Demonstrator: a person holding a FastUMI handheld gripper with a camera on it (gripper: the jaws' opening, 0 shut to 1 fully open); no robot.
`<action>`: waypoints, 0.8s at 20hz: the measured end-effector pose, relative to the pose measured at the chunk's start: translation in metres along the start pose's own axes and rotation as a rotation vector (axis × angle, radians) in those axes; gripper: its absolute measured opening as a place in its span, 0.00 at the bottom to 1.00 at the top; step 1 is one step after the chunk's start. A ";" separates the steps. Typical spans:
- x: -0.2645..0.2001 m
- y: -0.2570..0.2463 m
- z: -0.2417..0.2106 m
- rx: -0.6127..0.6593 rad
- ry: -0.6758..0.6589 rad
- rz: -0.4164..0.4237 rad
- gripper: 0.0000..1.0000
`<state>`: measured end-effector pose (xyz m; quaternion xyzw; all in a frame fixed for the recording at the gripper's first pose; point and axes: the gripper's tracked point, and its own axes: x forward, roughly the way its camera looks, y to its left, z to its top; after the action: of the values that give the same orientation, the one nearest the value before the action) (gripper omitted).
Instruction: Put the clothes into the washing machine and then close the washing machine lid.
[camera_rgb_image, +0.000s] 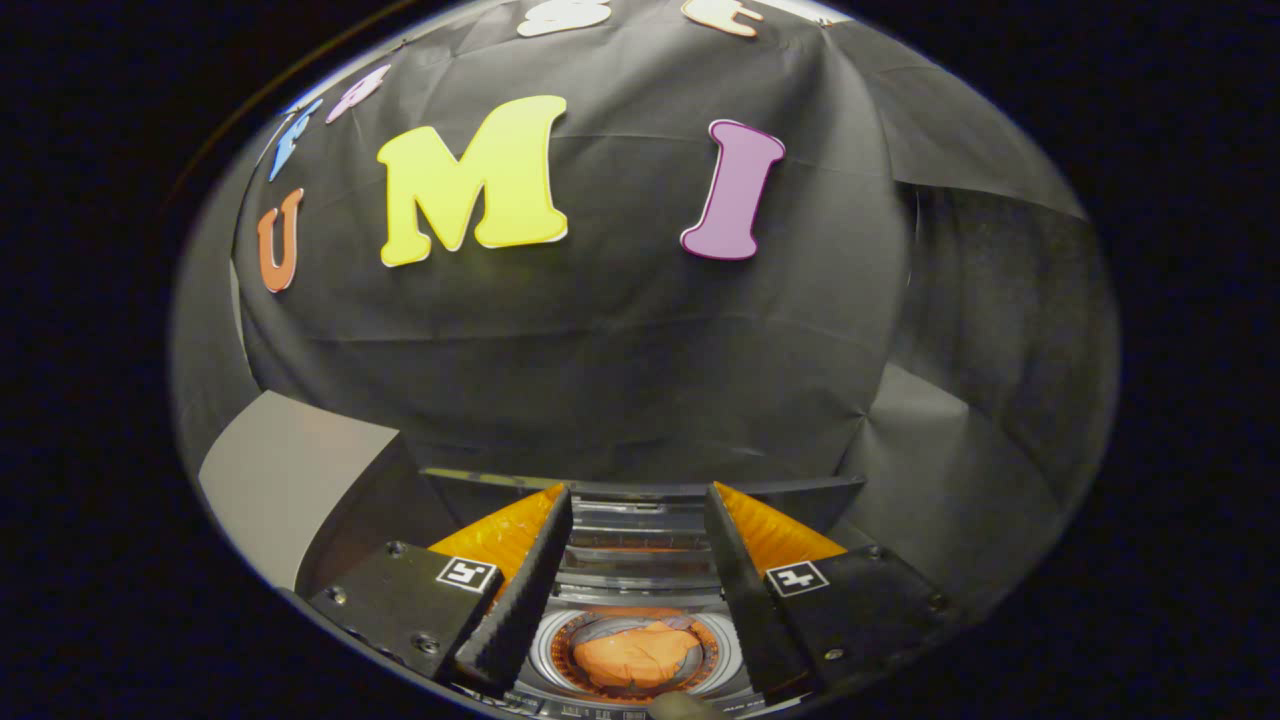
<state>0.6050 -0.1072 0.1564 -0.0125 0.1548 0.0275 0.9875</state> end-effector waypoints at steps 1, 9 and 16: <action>0.004 -0.001 0.002 0.003 0.006 0.000 0.84; 0.052 -0.010 0.009 0.037 0.050 -0.010 0.84; 0.083 -0.004 -0.001 0.013 0.074 0.007 0.84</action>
<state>0.6836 -0.1074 0.1303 -0.0065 0.1915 0.0296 0.9810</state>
